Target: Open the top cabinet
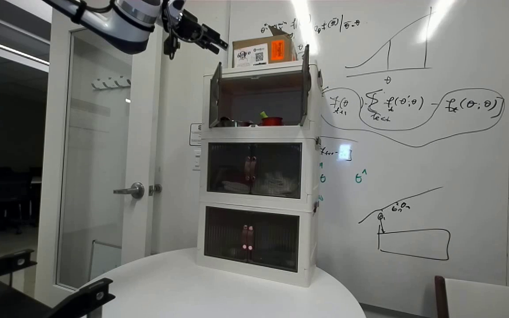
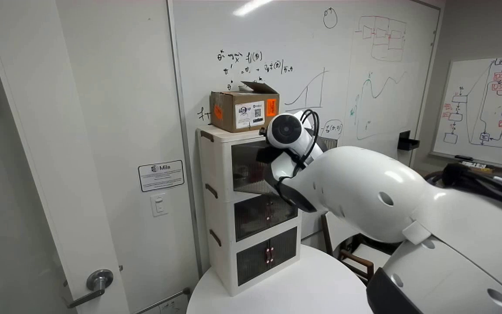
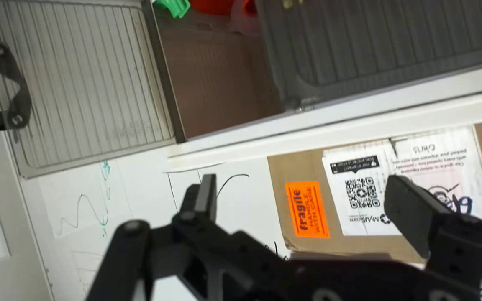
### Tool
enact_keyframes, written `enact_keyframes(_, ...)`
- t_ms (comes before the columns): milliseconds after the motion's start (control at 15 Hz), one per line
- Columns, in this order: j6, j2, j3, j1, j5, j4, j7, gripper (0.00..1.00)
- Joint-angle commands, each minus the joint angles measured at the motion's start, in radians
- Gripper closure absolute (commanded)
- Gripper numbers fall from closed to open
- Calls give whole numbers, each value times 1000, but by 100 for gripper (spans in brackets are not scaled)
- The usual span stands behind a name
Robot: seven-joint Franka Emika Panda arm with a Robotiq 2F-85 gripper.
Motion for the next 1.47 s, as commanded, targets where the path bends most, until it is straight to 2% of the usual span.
enact_keyframes(0, 0, 77, -56, 30, -33, 37, -137, 0)
enact_keyframes(133, -10, 116, -67, 43, -28, 54, -193, 0)
enact_keyframes(200, -1, 42, -56, 19, 2, 27, -139, 0)
enact_keyframes(600, -1, 49, -55, 22, 4, 25, -149, 0)
enact_keyframes(733, -32, 192, -61, 114, -31, 24, -272, 0)
enact_keyframes(1000, -75, 328, -98, 225, -25, 39, -398, 0)
enact_keyframes(1400, -186, 575, -249, 466, -35, 132, -579, 0)
